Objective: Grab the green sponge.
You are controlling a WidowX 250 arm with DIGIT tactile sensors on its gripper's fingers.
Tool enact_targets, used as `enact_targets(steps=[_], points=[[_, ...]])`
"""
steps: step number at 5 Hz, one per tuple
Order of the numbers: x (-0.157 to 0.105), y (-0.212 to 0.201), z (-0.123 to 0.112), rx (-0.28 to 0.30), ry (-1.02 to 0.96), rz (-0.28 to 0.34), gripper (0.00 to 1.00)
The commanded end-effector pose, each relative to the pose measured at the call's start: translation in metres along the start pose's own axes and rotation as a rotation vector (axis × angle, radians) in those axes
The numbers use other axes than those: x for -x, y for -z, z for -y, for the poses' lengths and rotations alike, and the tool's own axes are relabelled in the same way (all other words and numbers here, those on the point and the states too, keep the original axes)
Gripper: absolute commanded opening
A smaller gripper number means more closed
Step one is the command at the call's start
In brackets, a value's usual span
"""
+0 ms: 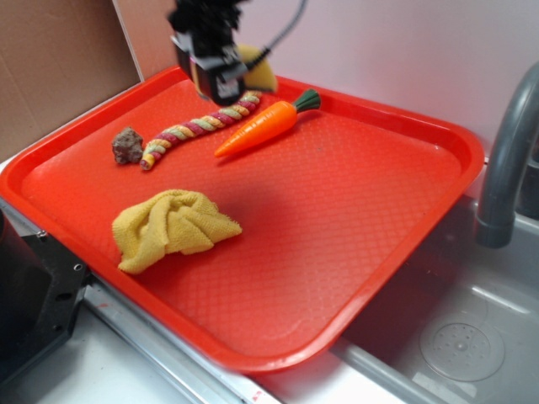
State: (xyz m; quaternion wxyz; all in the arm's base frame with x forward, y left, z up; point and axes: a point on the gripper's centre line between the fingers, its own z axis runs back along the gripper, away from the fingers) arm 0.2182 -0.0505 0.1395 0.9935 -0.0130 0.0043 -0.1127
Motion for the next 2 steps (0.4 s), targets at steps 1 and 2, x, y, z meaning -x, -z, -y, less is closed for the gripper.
enact_targets(steps=[1, 2], points=[[0.0467, -0.0275, 0.0165, -0.086, -0.116, 0.100, 0.00], [0.0451, -0.0191, 0.0235, -0.081, -0.097, 0.081, 0.00]])
